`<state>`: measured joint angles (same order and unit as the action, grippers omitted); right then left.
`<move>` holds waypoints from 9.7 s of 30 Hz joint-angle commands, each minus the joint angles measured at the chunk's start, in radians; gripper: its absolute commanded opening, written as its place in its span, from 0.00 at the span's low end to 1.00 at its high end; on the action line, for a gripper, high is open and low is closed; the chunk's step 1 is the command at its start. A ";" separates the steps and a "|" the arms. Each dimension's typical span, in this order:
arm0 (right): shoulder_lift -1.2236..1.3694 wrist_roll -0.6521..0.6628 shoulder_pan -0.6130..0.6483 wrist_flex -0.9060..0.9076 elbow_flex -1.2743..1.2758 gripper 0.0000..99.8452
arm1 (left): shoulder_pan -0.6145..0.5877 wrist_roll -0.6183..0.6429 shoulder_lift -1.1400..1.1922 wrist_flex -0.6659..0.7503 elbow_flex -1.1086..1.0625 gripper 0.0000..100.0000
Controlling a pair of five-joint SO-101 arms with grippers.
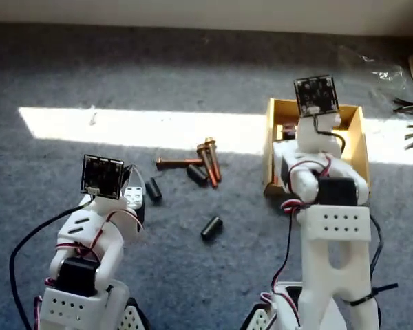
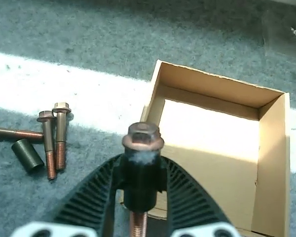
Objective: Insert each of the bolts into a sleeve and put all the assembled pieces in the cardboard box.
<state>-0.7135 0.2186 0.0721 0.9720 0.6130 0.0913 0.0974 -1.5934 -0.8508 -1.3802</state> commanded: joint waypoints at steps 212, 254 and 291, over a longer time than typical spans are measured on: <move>1.256 0.351 0.524 0.222 -0.769 0.03 | -0.374 -0.046 -0.010 0.083 -0.079 0.01; 0.114 0.169 0.621 0.481 -0.522 0.00 | -0.314 -0.087 -0.010 0.087 -0.090 0.01; -0.610 -0.129 0.254 0.051 0.430 0.00 | -0.151 -0.104 -0.001 0.002 0.093 0.01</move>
<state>-1.2658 0.0990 0.3376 1.0840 0.9996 -0.0790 -0.0176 -1.5919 -0.8447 -1.3418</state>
